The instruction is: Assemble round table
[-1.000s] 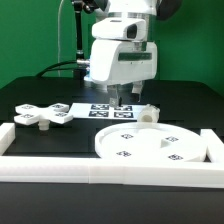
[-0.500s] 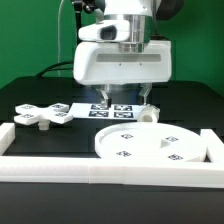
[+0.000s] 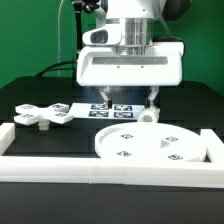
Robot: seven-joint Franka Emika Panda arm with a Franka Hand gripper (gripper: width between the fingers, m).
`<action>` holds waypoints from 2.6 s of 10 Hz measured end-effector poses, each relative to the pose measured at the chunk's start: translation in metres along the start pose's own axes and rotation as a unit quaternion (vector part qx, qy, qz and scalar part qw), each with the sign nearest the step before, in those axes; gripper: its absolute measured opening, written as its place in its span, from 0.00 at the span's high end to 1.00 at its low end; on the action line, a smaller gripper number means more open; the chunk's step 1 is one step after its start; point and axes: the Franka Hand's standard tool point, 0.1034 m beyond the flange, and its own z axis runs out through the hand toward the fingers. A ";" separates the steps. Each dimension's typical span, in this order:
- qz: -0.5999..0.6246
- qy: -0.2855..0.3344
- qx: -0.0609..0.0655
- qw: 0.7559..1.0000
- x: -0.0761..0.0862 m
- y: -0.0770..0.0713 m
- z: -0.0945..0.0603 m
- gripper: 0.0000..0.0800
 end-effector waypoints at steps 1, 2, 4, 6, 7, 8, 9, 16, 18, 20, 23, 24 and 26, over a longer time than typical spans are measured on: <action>0.072 -0.011 0.006 0.997 -0.004 0.001 0.002 0.19; 0.155 -0.024 0.015 0.987 -0.009 0.001 0.004 0.19; 0.241 -0.033 0.023 0.970 -0.014 -0.012 0.006 0.19; 0.267 -0.025 0.028 0.963 -0.018 -0.024 0.007 0.19; 0.255 -0.041 0.028 0.966 -0.020 -0.022 0.008 0.19; 0.256 -0.040 0.029 0.965 -0.019 -0.021 0.007 0.19; 0.252 -0.043 0.029 0.966 -0.020 -0.023 0.008 0.19; 0.169 -0.264 0.082 0.946 -0.034 -0.032 0.012 0.19; 0.153 -0.332 0.097 0.926 -0.041 -0.035 0.015 0.19; 0.151 -0.385 0.108 0.904 -0.042 -0.035 0.020 0.19; 0.139 -0.473 0.121 0.862 -0.051 -0.041 0.024 0.19; 0.135 -0.493 0.125 0.850 -0.050 -0.042 0.028 0.19; 0.136 -0.489 0.124 0.853 -0.048 -0.042 0.035 0.19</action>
Offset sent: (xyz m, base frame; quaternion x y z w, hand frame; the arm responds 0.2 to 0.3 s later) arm -0.0120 0.0260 -0.0033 0.0139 -0.0172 0.2592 0.9656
